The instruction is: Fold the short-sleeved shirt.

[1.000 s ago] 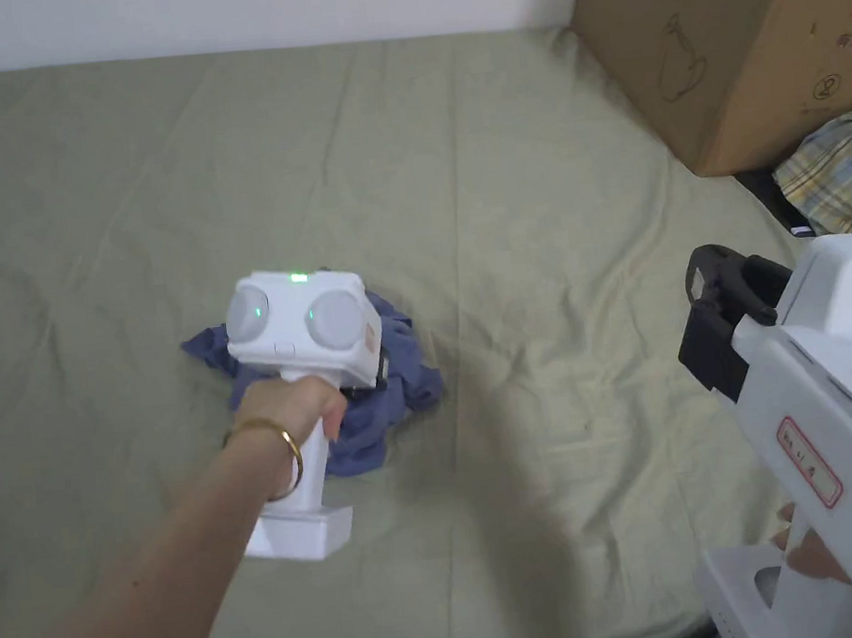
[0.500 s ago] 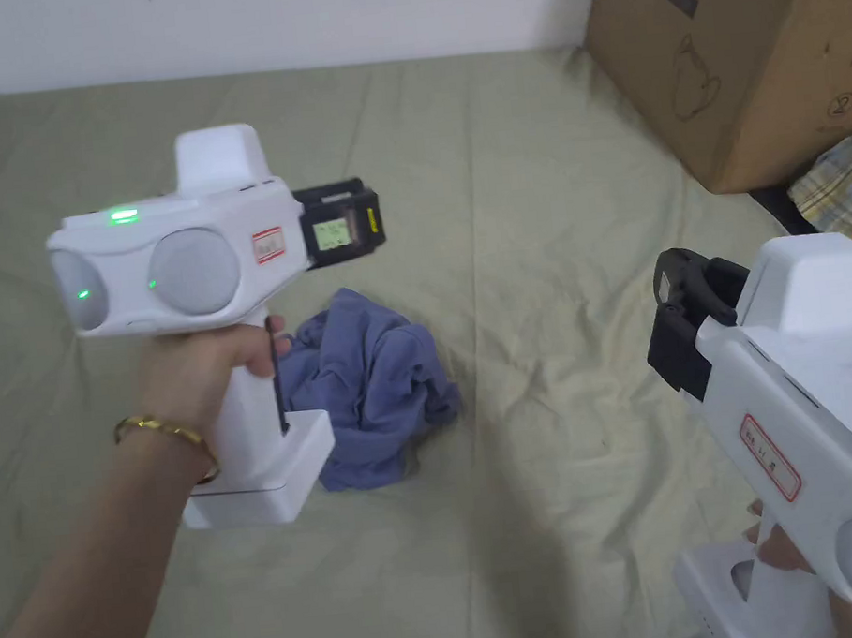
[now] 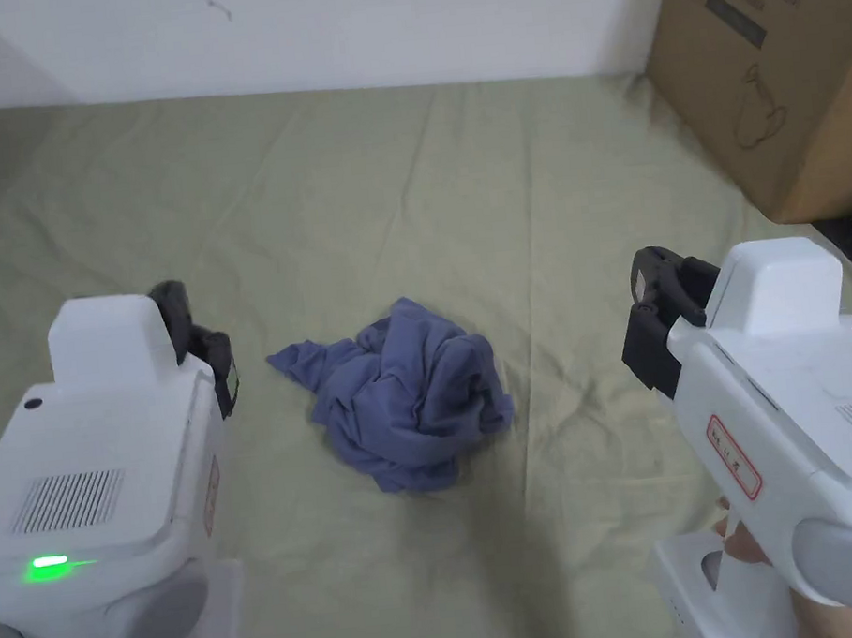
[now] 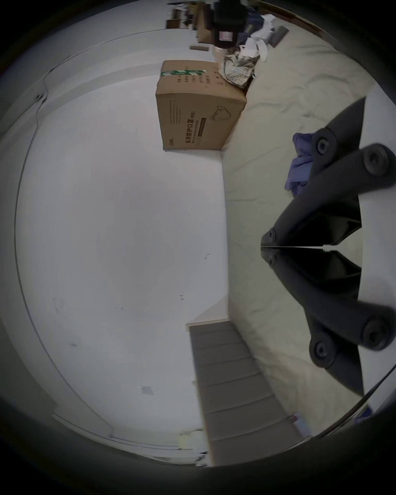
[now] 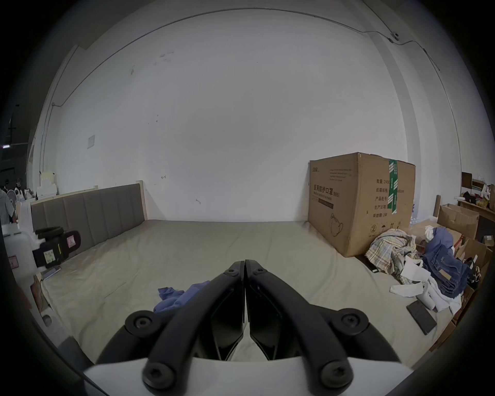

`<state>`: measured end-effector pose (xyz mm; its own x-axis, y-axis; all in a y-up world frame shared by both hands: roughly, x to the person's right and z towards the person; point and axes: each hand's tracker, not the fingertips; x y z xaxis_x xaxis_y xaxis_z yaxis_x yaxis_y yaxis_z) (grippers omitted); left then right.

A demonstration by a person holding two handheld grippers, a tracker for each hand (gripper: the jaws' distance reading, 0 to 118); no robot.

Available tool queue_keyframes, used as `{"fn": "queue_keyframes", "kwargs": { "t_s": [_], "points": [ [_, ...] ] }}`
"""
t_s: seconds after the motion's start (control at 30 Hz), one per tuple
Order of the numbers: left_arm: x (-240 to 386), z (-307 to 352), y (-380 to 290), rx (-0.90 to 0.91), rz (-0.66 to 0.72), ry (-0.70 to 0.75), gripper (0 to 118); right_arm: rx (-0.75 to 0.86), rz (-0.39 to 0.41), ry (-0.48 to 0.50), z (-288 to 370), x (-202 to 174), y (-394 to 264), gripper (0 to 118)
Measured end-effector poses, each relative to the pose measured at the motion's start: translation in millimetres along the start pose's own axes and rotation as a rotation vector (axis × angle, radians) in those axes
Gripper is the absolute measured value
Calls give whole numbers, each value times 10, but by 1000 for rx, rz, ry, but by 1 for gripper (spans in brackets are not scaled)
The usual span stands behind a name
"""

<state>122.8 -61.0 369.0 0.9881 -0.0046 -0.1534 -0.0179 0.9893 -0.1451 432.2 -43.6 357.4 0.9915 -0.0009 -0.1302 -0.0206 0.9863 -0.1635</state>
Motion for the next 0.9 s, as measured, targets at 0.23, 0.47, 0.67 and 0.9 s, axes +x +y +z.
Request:
{"fn": "queue_keyframes", "kwargs": {
  "t_s": [0.23, 0.47, 0.67, 0.9],
  "points": [
    [-41, 35, -223, -57, -16, -32, 0, -45, -7, 11, 14, -71, -155, 0],
    [11, 59, -271, -93, -8, -47, 0, -60, -6, 13, 10, -59, -171, 0],
    [2, -226, -198, -258, 41, -67, 0, -70, 3, 21, -30, -54, -165, 0],
    [-23, -1305, -18, -618, 138, -186, 83, -92, 9, 24, -146, -11, -207, 0]
  ]
}}
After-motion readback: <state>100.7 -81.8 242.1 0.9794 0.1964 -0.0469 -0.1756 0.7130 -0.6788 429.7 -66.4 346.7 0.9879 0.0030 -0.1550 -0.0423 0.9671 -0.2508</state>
